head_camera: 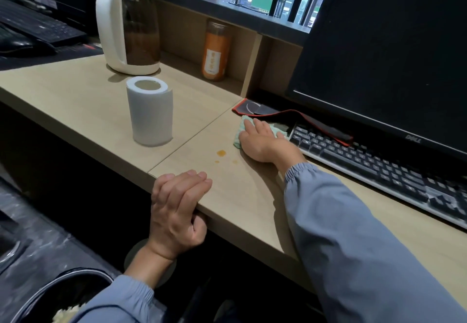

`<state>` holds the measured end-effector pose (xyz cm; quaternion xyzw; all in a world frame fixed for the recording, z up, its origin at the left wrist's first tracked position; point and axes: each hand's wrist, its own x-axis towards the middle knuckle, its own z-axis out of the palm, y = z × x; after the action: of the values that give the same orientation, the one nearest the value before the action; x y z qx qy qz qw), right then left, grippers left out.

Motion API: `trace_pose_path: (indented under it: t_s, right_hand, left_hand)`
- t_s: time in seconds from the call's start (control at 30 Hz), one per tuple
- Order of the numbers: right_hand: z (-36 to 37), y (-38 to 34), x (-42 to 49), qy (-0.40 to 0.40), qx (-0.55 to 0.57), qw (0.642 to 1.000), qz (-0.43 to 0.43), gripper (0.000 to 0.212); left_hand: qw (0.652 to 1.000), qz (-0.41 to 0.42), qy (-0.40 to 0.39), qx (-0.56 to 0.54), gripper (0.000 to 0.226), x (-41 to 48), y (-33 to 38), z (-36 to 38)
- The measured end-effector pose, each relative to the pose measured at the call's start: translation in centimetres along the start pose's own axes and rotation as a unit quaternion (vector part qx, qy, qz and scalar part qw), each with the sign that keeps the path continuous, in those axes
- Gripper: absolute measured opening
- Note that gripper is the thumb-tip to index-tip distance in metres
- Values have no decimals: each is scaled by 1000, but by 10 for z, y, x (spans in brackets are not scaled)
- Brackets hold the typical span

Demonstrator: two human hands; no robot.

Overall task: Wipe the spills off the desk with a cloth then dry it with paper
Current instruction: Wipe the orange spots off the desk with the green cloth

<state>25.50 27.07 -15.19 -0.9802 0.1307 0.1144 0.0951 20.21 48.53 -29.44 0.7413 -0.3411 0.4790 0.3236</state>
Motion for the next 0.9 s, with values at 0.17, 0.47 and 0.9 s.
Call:
trace_pose_path:
  t_s: [0.17, 0.47, 0.9]
  right_hand:
    - [2, -2, -3, 11, -2, 1000, -5, 61]
    - [27, -3, -78, -5, -20, 996, -87, 58]
    - [50, 0, -159, -23, -40, 991, -125, 57]
  left_hand:
    - [1000, 4, 11, -2, 60, 2, -1, 3]
    - [1000, -15, -14, -2, 65, 4, 5, -2]
    - [999, -22, -43, -3, 66, 4, 7, -12]
